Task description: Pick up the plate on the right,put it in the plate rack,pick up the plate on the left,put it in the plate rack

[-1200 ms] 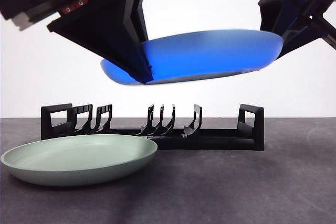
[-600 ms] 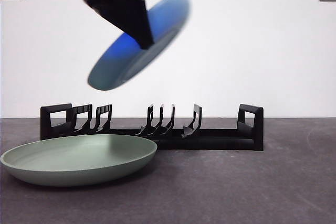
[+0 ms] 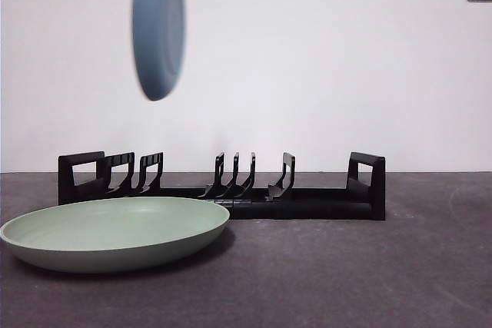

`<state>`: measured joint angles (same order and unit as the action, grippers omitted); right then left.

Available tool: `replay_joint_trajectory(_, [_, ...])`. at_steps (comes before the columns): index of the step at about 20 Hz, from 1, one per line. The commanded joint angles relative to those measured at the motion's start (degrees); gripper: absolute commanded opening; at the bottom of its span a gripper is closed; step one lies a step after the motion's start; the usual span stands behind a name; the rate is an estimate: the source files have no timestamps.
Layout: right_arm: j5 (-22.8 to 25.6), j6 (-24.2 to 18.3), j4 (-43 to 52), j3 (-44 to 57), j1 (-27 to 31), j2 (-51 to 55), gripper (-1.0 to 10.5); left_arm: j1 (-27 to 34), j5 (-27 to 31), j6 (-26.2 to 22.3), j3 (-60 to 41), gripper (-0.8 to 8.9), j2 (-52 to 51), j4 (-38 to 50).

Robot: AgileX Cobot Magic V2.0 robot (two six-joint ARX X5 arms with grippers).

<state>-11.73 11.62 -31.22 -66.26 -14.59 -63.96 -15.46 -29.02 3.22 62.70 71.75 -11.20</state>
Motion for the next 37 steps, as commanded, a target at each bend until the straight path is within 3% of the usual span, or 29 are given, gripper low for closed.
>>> replay_joint_trajectory(1, [0.3,0.3,0.4,0.1,0.0,-0.3,3.1,2.6,-1.5,1.6,-0.1,-0.09,1.4,1.4])
replay_joint_trajectory(14, [0.2,0.3,0.5,0.1,-0.1,-1.5,3.1,4.3,0.8,-1.6,-0.1,-0.09,13.7,0.4])
replay_joint_trajectory(25, [0.1,0.3,0.5,0.1,-0.1,-2.5,3.1,4.2,2.0,-2.4,-0.1,0.08,15.1,-7.4])
replay_joint_trajectory(29, [0.0,0.5,0.5,0.1,-0.1,-2.5,3.1,4.1,1.9,-2.3,-0.1,2.89,15.1,-8.2])
replay_joint_trajectory(32, [-0.5,0.5,-0.7,0.1,-0.8,-2.9,3.1,4.1,1.1,-2.2,0.0,2.93,14.3,-8.2])
replay_joint_trajectory(35, [-9.3,0.5,-2.4,0.1,-3.3,-4.7,3.1,3.7,-3.1,-2.5,0.0,2.93,10.0,-8.2])
replay_joint_trajectory(37, [-10.8,0.3,-2.7,0.1,-5.9,-6.8,3.1,2.6,-3.7,-4.6,0.0,2.93,5.6,-8.7])
